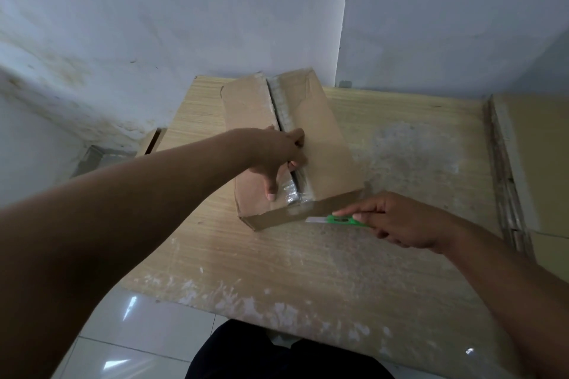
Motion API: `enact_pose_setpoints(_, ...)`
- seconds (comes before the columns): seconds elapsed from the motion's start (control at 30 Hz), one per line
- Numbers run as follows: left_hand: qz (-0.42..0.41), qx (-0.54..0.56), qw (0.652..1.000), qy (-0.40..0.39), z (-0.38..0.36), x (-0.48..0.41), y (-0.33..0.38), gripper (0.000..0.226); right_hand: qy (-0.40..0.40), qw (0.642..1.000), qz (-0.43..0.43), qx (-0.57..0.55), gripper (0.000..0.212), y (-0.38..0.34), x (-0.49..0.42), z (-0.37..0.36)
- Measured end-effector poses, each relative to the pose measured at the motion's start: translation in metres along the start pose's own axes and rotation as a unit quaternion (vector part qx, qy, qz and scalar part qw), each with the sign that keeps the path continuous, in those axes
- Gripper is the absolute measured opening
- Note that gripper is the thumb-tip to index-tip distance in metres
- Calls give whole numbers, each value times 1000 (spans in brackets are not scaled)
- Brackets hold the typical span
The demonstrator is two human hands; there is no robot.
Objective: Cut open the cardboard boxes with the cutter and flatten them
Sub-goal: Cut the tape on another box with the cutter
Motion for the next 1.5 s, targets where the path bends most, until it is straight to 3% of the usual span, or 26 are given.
enact_pose_setpoints(0.17, -6, 6, 1000, 20, -2, 1, -5, 67, 238, 964, 46, -108, 30, -4, -22, 2)
enact_pose_setpoints(0.27, -5, 42, 998, 44, 2, 14, -8, 66, 282, 952, 63, -102, 34, -14, -46, -19)
enact_pose_setpoints(0.37, 3, 131, 987, 98, 13, 48, -13, 60, 334, 942, 35, -5, 40, -17, -53, -25)
enact_pose_setpoints(0.47, 61, 194, 958, 202, 18, 95, -26, 60, 334, 942, 43, 13, 42, -14, -56, -27)
enact_pose_setpoints(0.53, 177, 187, 937, 235, 5, 120, -42, 74, 336, 940, 47, 32, 42, -9, -58, -31)
enact_pose_setpoints(0.63, 366, 175, 907, 114, -44, 132, -49, 69, 373, 922, 60, 79, 42, -4, -62, -37)
enact_pose_setpoints(0.7, 377, 311, 870, 65, -79, 121, -29, 70, 383, 917, 64, 96, 43, -6, -64, -41)
enact_pose_setpoints(0.77, 365, 442, 815, 87, -101, 99, -4, 86, 386, 914, 65, 109, 43, -6, -64, -43)
enact_pose_setpoints(0.8, 375, 452, 804, 95, -110, 85, 7, 97, 386, 913, 63, 115, 43, -4, -65, -44)
enact_pose_setpoints(0.83, 393, 425, 809, 104, -120, 72, 16, 104, 384, 913, 63, 121, 44, -3, -65, -45)
enact_pose_setpoints(0.9, 422, 338, 830, 137, -123, 54, 29, 97, 374, 917, 65, 121, 44, 0, -63, -49)
enact_pose_setpoints(0.97, 402, 270, 860, 160, -108, 45, 32, 83, 366, 920, 65, 121, 45, 2, -55, -55)
enact_pose_setpoints(1.07, 350, 212, 903, 133, -81, 34, 23, 87, 382, 909, 73, 152, 46, 8, -34, -65)
enact_pose_setpoints(1.2, 309, 212, 925, 68, -59, 19, 18, 93, 366, 894, 79, 247, 53, 15, -4, -88)
enact_pose_setpoints(1.37, 272, 244, 931, 16, -47, 5, -4, 88, 361, 845, 124, 373, 52, 14, 17, -117)
enact_pose_setpoints(1.5, 231, 220, 948, -8, -42, -1, -2, 91, 362, 834, 133, 395, 53, 8, 17, -124)
Point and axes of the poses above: each hand's wrist, its own x-axis away from the middle knuckle, its own z-axis out of the back of the hand, y = z × x, the point moved 4 cm from there along -x, towards the middle knuckle, and after that the axes turned 1 degree about y, right-handed, at the moved point
